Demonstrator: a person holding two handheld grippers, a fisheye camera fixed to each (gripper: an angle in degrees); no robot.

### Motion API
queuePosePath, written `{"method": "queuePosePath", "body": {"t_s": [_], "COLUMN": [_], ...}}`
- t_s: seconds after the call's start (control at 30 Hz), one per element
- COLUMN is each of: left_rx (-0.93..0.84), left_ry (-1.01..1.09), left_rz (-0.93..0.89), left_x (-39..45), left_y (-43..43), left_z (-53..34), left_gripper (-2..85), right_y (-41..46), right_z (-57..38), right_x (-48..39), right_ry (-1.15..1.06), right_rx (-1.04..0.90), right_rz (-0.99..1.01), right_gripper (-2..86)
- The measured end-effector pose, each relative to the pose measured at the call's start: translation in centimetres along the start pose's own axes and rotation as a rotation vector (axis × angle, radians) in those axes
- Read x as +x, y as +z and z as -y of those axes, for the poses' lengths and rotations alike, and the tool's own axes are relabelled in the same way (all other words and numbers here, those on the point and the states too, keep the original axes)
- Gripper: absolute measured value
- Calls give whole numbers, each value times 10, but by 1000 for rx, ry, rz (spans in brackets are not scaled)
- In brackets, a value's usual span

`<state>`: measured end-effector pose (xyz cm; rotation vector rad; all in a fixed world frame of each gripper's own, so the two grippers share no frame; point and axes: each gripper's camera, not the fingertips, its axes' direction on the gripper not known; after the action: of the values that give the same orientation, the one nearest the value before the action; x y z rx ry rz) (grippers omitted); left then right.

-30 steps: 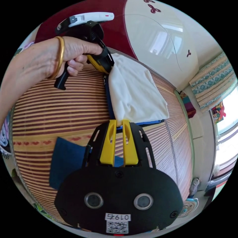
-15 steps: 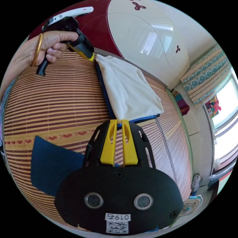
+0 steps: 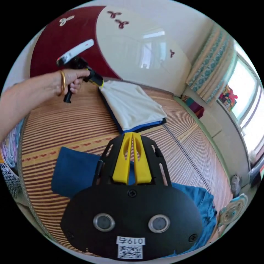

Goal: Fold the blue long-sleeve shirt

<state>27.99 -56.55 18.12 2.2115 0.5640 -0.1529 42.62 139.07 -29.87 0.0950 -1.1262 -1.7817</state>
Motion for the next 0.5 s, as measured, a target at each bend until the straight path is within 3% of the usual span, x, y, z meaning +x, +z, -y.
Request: {"method": "queuePosePath", "body": {"t_s": [0.1,0.17,0.33,0.5], "left_rx": [10,-87,-286,-197], "left_ry": [-46,-5,38,-154], "left_rz": [-170,-303,-349,-366], "left_x": [7,22,39,19], "left_y": [-30,-42,-40,-69], "left_z": [-34,-70,-136,-191], "left_gripper": [13,18,43,40], "right_y": [-47,-72,-82,-77], "right_z": [-29,-53,-95,-103], "right_x": [14,8,-38,-54], "right_ry": [111,128,26,-38], "right_rx": [109,108,-21,-119], "right_rz": [18,131,256,262], "right_gripper": [46,67,108,112]}}
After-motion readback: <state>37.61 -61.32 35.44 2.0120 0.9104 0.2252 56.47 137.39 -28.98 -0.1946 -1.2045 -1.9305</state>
